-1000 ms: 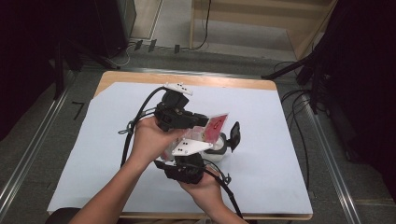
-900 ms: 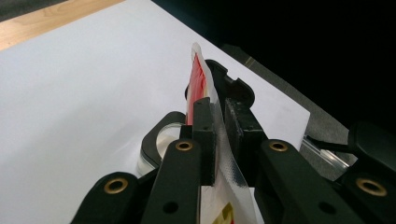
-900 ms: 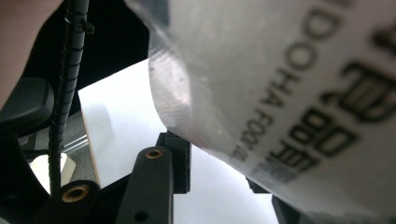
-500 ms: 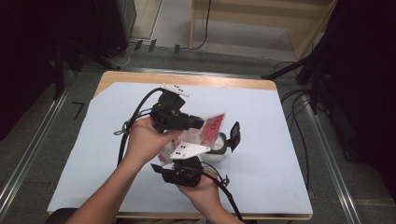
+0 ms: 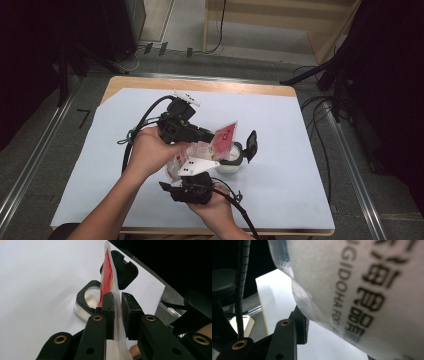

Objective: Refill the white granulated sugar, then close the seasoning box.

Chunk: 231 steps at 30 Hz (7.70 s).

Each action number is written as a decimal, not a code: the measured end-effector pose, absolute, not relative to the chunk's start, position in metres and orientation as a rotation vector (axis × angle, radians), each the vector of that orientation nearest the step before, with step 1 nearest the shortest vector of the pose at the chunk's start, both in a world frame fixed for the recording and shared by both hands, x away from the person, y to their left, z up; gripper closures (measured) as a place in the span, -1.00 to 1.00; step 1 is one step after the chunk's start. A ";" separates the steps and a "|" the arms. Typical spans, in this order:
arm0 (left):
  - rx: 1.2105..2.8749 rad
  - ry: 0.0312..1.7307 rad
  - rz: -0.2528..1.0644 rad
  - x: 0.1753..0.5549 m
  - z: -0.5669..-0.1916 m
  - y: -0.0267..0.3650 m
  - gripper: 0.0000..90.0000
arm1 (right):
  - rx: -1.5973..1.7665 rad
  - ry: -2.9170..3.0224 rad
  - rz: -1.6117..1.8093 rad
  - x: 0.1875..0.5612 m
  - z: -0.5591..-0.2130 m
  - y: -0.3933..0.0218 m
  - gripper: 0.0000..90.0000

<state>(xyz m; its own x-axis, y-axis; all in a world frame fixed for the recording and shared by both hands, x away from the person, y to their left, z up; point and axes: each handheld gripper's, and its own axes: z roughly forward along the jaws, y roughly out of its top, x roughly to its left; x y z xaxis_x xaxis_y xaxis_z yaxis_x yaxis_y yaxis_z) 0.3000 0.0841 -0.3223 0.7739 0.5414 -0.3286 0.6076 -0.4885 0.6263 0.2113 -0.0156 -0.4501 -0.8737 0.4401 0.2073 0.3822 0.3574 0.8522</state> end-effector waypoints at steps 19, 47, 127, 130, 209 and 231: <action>2.265 0.869 -0.198 0.309 -0.339 0.084 0.79 | 0.719 2.582 1.504 0.209 -0.464 -0.011 0.31; 2.244 0.823 -0.135 0.301 -0.328 0.097 0.95 | 0.744 2.565 1.500 0.215 -0.465 -0.018 0.30; 2.014 1.016 0.185 0.335 -0.340 0.206 1.00 | 0.889 2.559 1.532 0.269 -0.444 -0.079 0.17; 2.003 1.028 0.169 0.343 -0.352 0.204 1.00 | 0.895 2.557 1.534 0.270 -0.445 -0.081 0.16; 2.055 0.890 0.139 0.288 -0.411 0.278 0.12 | 0.938 2.564 1.464 0.254 -0.431 -0.167 0.20; 2.040 0.980 0.151 0.286 -0.419 0.324 0.02 | 0.959 2.630 1.431 0.263 -0.431 -0.220 0.47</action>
<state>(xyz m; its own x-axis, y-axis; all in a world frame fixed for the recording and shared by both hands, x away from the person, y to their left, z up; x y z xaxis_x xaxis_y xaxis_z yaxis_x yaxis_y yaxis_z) 0.2856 0.3240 -0.4187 0.6864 0.6890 -0.2327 0.5870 -0.3360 0.7366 0.2629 -0.2196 -0.4314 -0.8140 0.5091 0.2797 0.5113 0.3995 0.7609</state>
